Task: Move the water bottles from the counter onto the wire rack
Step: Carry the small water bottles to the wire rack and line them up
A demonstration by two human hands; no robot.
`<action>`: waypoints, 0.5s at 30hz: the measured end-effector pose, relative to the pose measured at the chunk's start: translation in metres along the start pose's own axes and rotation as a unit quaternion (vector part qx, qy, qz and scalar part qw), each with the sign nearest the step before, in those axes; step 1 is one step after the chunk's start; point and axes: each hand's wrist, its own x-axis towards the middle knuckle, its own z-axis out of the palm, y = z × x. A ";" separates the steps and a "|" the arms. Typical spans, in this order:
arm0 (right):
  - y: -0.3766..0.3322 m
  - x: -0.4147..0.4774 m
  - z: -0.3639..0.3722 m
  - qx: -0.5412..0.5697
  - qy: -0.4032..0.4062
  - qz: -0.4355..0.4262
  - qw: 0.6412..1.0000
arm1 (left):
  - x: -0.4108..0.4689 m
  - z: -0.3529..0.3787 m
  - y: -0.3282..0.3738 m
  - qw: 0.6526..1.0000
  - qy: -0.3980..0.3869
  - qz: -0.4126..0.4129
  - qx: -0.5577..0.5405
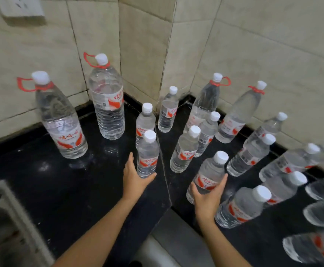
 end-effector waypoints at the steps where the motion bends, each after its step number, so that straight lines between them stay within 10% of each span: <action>1: 0.002 0.003 0.000 -0.008 -0.003 -0.007 1.000 | 0.005 0.003 0.000 1.000 -0.008 -0.001 -0.014; 15: -0.009 0.033 0.025 -0.005 -0.037 0.015 0.999 | 0.032 0.021 0.016 0.998 0.015 -0.047 -0.043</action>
